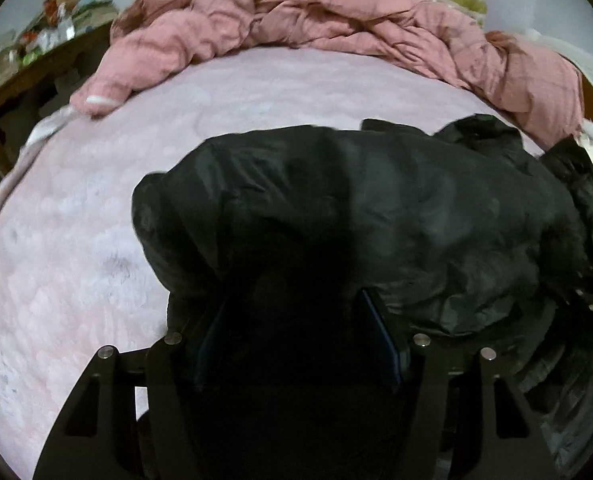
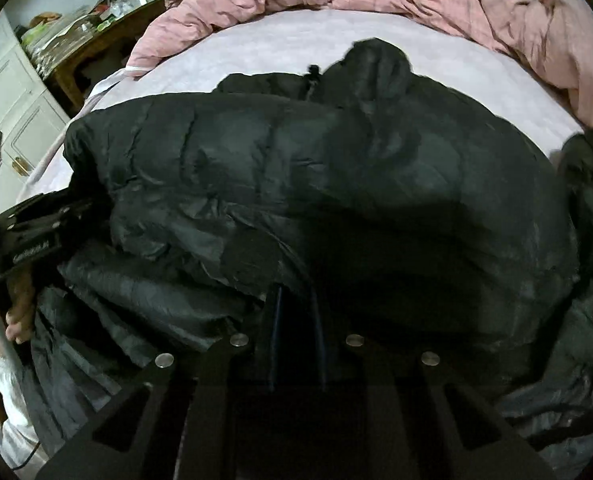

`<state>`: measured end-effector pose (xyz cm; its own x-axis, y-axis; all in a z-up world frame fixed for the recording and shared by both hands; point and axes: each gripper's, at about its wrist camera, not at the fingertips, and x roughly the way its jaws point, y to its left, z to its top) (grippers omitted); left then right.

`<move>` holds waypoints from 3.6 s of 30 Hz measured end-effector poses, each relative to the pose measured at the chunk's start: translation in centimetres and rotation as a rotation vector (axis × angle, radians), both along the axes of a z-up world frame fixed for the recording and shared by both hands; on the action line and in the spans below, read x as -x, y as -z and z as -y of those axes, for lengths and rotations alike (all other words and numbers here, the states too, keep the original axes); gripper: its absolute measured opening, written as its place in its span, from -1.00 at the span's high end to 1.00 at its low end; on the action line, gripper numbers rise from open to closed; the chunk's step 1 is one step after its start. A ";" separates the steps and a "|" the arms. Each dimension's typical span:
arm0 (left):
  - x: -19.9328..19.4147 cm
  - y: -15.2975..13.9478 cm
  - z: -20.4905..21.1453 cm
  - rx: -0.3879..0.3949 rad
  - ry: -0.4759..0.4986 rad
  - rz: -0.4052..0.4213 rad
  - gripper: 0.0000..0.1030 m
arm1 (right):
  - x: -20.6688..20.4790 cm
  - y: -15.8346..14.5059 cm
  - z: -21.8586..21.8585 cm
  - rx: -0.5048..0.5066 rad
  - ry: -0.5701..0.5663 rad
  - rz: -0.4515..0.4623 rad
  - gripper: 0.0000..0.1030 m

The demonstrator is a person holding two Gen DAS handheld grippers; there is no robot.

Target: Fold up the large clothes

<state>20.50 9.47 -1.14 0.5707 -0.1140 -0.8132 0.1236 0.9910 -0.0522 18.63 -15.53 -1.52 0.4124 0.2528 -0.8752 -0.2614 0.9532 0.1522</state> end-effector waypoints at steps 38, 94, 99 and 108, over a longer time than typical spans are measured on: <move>4.2 -3.7 9.5 0.057 0.066 0.279 -0.30 | 1.6 -5.3 26.0 -0.203 0.650 0.294 -0.39; 8.8 -8.8 10.0 -0.035 0.069 0.410 -0.31 | 5.9 -8.4 14.1 -0.440 0.206 0.468 0.97; 9.3 -9.2 9.2 -0.050 0.055 0.428 -0.31 | 6.5 -3.9 7.4 -0.357 -0.050 0.153 0.96; 10.1 -9.3 9.8 -0.071 0.078 0.441 -0.31 | 9.4 -3.5 10.4 -0.422 -0.047 0.211 -0.16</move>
<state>10.44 -0.32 8.20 0.8565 -0.1232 -0.5012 0.1930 0.9771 0.0897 9.23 -25.90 1.97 0.5497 0.5910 -0.5904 -0.3699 0.8059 0.4622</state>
